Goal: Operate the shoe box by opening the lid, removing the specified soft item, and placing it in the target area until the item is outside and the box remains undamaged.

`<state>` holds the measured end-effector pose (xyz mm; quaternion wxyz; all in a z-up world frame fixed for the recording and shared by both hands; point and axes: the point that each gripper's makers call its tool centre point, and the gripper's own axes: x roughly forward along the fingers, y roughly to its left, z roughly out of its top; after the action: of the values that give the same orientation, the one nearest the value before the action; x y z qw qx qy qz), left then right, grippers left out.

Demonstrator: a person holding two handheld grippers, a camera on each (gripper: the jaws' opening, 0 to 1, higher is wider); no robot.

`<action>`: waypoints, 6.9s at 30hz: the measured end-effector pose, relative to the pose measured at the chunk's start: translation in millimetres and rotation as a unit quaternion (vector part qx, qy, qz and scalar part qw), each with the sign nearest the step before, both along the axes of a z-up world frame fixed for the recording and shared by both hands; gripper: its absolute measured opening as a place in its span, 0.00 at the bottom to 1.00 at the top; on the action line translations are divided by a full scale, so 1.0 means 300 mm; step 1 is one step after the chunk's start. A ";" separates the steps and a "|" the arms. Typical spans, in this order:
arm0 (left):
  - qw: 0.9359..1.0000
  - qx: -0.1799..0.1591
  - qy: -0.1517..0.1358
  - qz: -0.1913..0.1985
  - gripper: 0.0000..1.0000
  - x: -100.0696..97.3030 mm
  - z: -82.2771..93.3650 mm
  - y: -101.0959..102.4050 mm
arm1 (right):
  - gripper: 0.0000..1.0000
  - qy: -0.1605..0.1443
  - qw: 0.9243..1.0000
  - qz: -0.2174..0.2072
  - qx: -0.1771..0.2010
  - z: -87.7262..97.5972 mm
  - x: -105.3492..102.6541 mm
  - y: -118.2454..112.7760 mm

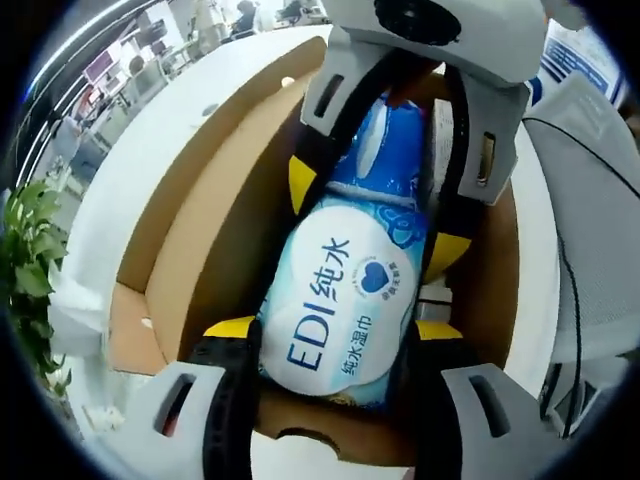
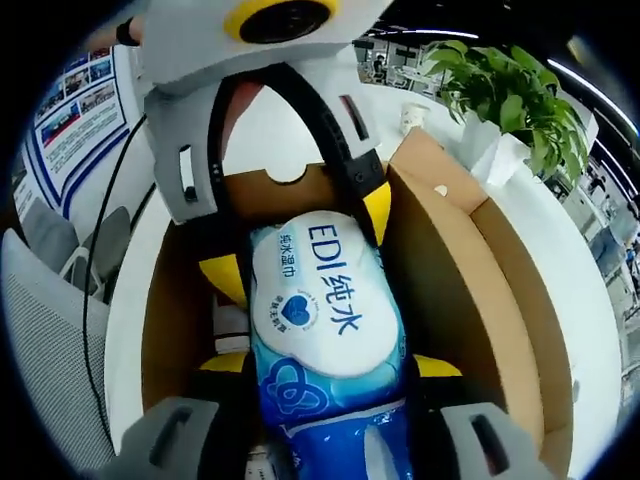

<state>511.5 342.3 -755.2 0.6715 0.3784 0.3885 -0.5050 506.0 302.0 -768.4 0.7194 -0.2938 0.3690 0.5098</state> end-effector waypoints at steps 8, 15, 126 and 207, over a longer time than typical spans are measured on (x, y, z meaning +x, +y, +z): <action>0.998 -0.003 -0.002 -0.057 0.63 0.012 -0.037 -0.010 | 0.63 -0.026 0.997 0.069 -0.034 -0.035 -0.010 -0.009; 0.996 0.017 -0.011 -0.087 0.64 0.016 -0.078 -0.010 | 0.64 -0.006 0.998 0.062 -0.027 -0.040 -0.003 0.002; 0.980 -0.030 -0.087 -0.174 0.61 -0.113 0.227 -0.285 | 0.54 -0.105 0.991 0.071 -0.031 0.262 -0.101 -0.157; 0.955 -0.078 -0.104 -0.266 0.60 -0.124 0.306 -0.975 | 0.54 -0.100 0.992 -0.001 -0.072 0.328 -0.109 -0.842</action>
<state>474.5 49.8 -663.3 0.5770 0.4647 0.1606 -0.6521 473.3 49.3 -669.9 0.7306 -0.3938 0.3311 0.4490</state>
